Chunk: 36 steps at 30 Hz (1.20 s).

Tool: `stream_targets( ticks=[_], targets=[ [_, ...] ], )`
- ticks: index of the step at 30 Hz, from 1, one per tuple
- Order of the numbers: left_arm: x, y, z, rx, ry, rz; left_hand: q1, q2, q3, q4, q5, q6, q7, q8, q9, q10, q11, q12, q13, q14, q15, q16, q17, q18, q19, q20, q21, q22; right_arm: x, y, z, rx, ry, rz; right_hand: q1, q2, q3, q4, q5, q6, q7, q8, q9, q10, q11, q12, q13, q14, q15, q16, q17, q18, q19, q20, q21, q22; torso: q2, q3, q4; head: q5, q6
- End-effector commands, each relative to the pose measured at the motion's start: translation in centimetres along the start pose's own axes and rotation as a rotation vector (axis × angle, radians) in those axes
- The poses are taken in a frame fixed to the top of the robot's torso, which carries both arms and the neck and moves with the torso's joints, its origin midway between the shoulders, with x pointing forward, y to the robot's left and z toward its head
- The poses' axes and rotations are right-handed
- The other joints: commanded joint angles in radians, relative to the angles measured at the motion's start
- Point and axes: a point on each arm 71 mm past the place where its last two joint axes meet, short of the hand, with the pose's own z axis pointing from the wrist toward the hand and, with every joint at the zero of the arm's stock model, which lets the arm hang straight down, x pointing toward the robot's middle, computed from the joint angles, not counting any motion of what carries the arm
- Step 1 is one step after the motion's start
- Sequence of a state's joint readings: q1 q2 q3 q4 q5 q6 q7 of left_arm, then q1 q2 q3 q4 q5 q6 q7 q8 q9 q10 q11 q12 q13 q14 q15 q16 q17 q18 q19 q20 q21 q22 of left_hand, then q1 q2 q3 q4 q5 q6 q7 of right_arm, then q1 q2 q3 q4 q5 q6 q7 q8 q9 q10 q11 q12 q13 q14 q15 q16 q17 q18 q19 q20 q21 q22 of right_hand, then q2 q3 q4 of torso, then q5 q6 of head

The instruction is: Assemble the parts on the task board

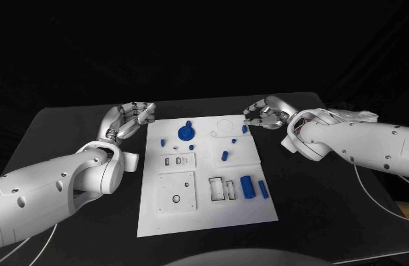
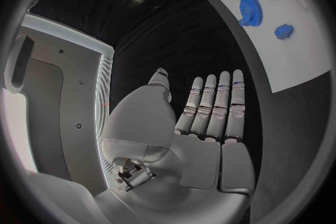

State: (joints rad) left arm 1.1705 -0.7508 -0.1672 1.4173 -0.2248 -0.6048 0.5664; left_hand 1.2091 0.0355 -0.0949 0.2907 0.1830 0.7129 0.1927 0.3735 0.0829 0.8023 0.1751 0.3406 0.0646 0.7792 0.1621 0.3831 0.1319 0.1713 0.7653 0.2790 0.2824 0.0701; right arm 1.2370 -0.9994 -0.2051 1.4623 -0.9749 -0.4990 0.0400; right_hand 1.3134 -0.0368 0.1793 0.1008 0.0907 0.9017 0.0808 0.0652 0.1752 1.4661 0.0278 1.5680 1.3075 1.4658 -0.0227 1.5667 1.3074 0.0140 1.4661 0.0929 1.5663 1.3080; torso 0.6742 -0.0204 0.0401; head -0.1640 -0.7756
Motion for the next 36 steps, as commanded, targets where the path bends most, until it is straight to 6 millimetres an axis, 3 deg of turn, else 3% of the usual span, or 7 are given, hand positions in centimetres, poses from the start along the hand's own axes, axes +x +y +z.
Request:
stream_targets(
  ticks=[1, 12, 19, 36],
  targets=[
    [0.1, -0.1, 0.0, 0.016, 0.015, -0.006, -0.001, 0.011, -0.006, 0.001, 0.005, 0.006, 0.029, -0.007, 0.001, 0.004, 0.005, -0.005, 0.0, -0.005, 0.001, 0.003, 0.001, 0.011, -0.005, 0.001, -0.004, -0.001, 0.6, -0.4, 0.2, -0.006, 0.034, -0.033, 0.015, 0.002, -0.003, -0.005, -0.009, -0.005, -0.003, -0.002, -0.003, 0.105, -0.009, 0.003, 0.263, 0.105, -0.007, 0.004, 0.263, -0.014, 0.105, -0.007, 0.004, 0.263, 0.0, -0.0006, 0.0018, 0.001, -0.002],
    [-0.2, -0.1, -0.2, 0.014, 0.009, -0.002, -0.001, 0.011, -0.006, 0.001, 0.005, 0.006, 0.029, -0.007, 0.001, 0.004, 0.005, -0.005, 0.0, -0.005, 0.001, 0.003, 0.001, 0.011, -0.005, 0.001, -0.004, -0.001, 1.9, -1.9, 0.6, 0.021, 0.074, -0.053, 0.039, -0.001, -0.01, -0.013, -0.024, -0.014, -0.019, 0.0, -0.011, 0.105, -0.018, 0.003, 0.263, 0.105, -0.014, 0.004, 0.263, -0.014, 0.105, -0.014, 0.004, 0.263, 0.0, 0.001, -0.0022, 0.006, -0.002],
    [-0.3, -0.1, -0.2, 0.014, 0.008, -0.001, -0.001, 0.011, -0.006, 0.001, 0.005, 0.006, 0.029, -0.007, 0.001, 0.004, 0.005, -0.005, 0.0, -0.005, 0.001, 0.003, 0.001, 0.011, -0.005, 0.001, -0.004, -0.001, 2.2, -2.3, 0.8, 0.029, 0.083, -0.058, 0.055, 0.0, -0.011, -0.018, -0.026, -0.01, -0.026, 0.002, -0.014, 0.105, -0.023, 0.003, 0.263, 0.105, -0.018, 0.004, 0.263, -0.014, 0.105, -0.018, 0.004, 0.263, -0.001, 0.0011, -0.0006, 0.003, -0.002],
    [-0.6, 0.1, -0.3, 0.01, 0.003, 0.002, 0.003, 0.014, -0.007, 0.001, 0.006, 0.007, 0.029, -0.009, 0.001, 0.004, 0.005, -0.006, 0.0, -0.007, 0.001, 0.004, 0.001, 0.011, -0.006, 0.002, -0.005, -0.001, 2.7, -2.5, 1.4, 0.042, 0.083, -0.069, 0.078, 0.009, -0.012, -0.022, -0.024, 0.018, -0.026, 0.011, -0.016, 0.105, -0.029, 0.003, 0.263, 0.105, -0.024, 0.004, 0.263, -0.014, 0.105, -0.024, 0.004, 0.263, -0.001, -0.0008, 0.0018, 0.001, -0.001]
  ],
)
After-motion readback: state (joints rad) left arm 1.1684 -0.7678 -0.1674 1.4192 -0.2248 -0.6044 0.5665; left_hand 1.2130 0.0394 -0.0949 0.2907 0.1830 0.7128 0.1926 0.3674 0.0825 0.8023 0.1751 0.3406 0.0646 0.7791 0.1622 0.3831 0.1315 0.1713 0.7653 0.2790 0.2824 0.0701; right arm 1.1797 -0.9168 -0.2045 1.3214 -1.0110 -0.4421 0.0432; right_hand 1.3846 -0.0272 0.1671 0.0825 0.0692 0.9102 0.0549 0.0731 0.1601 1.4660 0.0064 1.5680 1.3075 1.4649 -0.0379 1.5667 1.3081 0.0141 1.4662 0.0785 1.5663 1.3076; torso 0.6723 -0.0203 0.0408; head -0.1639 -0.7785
